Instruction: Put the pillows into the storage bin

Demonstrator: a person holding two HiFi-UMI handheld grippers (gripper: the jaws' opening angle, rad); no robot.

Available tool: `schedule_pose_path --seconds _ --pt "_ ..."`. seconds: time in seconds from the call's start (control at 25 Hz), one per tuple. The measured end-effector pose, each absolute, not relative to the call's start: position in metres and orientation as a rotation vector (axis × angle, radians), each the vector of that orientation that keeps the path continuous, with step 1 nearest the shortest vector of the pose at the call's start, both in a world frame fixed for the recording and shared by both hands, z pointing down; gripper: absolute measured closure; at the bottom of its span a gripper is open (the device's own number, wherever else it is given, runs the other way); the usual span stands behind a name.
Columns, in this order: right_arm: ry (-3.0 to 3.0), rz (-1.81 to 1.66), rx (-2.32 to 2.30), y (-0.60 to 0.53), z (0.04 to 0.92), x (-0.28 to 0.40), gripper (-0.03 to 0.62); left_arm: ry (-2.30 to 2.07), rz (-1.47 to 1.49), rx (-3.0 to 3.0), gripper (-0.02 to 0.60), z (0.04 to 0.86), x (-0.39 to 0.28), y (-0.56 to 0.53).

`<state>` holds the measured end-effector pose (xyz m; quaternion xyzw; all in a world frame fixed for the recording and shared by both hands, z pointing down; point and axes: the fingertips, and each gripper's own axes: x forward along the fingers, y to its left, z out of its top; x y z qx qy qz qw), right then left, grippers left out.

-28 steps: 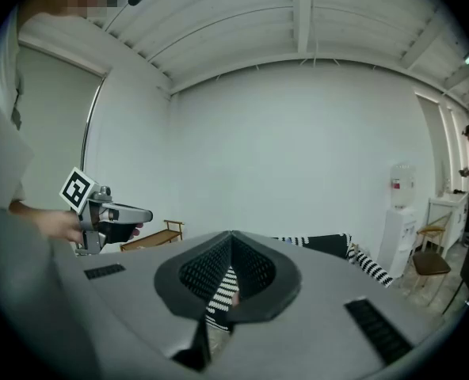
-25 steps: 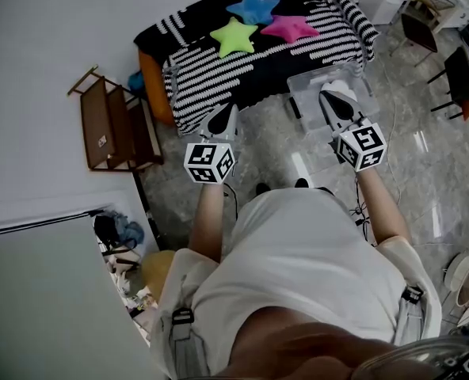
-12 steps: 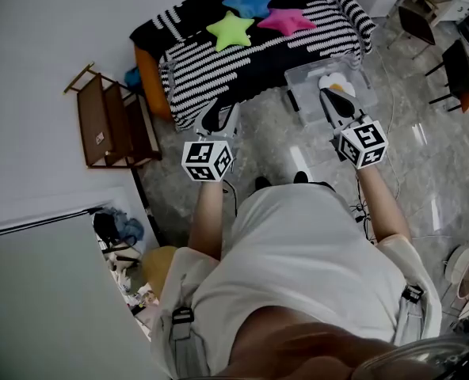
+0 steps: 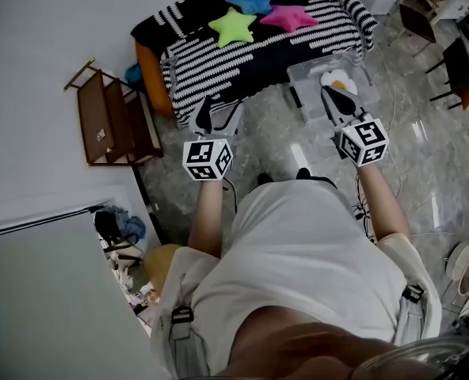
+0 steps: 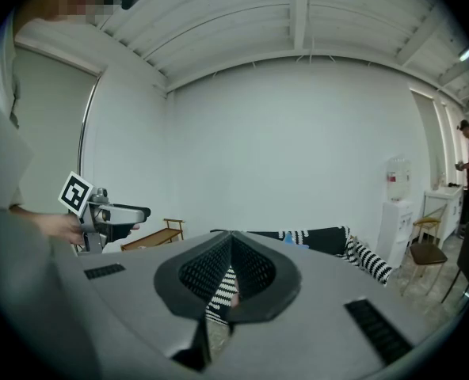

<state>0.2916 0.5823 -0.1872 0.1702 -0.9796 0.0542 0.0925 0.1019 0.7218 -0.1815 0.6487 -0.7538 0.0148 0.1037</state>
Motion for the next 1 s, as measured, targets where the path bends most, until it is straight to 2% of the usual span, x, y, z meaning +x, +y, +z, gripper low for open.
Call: schedule_pose_path --seconds 1.0 --pt "-2.85 0.172 0.607 0.621 -0.166 0.25 0.594 -2.168 0.026 1.942 0.227 -0.16 0.042 0.759"
